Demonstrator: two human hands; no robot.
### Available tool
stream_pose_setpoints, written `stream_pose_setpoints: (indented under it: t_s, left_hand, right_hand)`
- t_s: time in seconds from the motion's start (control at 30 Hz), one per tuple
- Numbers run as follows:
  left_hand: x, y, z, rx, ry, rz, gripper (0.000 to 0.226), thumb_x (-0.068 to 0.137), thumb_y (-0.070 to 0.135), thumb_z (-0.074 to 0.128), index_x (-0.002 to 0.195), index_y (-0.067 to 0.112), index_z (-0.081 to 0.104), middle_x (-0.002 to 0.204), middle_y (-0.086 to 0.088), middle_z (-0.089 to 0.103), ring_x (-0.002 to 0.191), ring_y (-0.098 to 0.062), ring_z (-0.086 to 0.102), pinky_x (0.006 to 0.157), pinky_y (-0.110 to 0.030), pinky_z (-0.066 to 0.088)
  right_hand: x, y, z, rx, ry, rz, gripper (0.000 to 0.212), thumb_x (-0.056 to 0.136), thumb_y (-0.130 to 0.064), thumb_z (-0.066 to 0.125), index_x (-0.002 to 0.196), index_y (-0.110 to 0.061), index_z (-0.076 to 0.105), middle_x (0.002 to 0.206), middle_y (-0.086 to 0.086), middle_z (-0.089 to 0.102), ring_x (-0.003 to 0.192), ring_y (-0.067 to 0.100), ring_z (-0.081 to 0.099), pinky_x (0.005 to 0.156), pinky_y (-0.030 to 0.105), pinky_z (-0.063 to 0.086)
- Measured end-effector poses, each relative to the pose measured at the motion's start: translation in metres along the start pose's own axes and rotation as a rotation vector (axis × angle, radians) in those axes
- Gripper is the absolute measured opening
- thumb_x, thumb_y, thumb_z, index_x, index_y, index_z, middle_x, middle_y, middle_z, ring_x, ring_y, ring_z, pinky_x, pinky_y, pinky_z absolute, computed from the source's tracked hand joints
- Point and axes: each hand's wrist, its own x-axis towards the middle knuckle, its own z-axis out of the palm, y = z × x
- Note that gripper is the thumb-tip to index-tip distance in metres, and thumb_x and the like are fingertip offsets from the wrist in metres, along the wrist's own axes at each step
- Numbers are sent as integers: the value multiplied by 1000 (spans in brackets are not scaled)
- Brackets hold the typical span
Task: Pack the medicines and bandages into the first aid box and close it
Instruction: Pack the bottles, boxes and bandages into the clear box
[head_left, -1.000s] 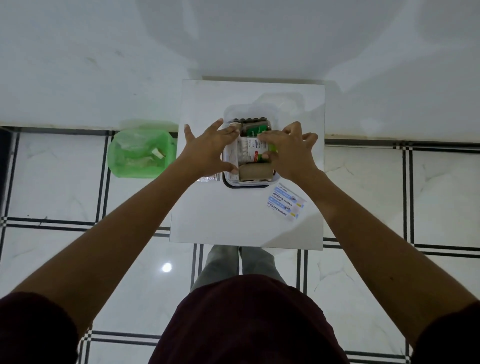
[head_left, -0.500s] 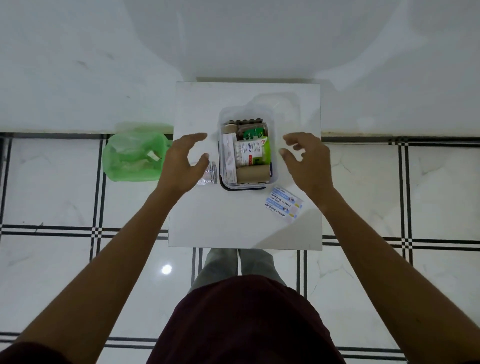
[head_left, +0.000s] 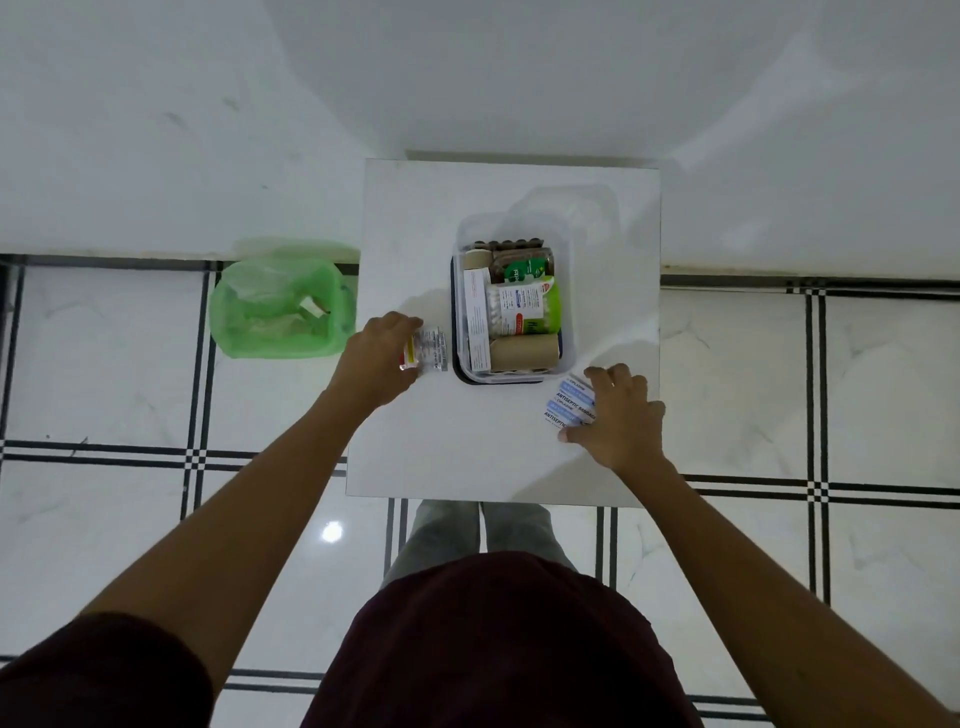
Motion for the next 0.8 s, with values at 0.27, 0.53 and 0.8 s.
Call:
stream_pose_setpoints:
  t_s: [0.27,0.53,0.8]
  left_hand:
    - [2,2,-1,-109,-28,-130,56,62,18,84,113,8,62,106,-14,57,96,-32,56,74,-38,48]
    - [-14,8,-29,-356,3,-176,10,80,2,63,87,4,70,75,-8,65,62,-23,57,50,-22,43]
    - [-14,27,-68,-474,210,-105,22,97,16,46,95,-1,60,79,-12,64,61,-22,53,55,-28,38]
  right_hand:
    - [9,5,5,68,-30,37,59,71,-45,76,117,-20,49,116,5,53,110,25,51,89,46,41]
    - [5,14,-7,527,9,42,8,85,-14,63,89,-7,63,89,13,66,79,27,60,57,25,39]
    - [0,8,-57,894,224,137,13,84,-20,55,91,-10,52,88,18,63,71,26,59,64,45,54]
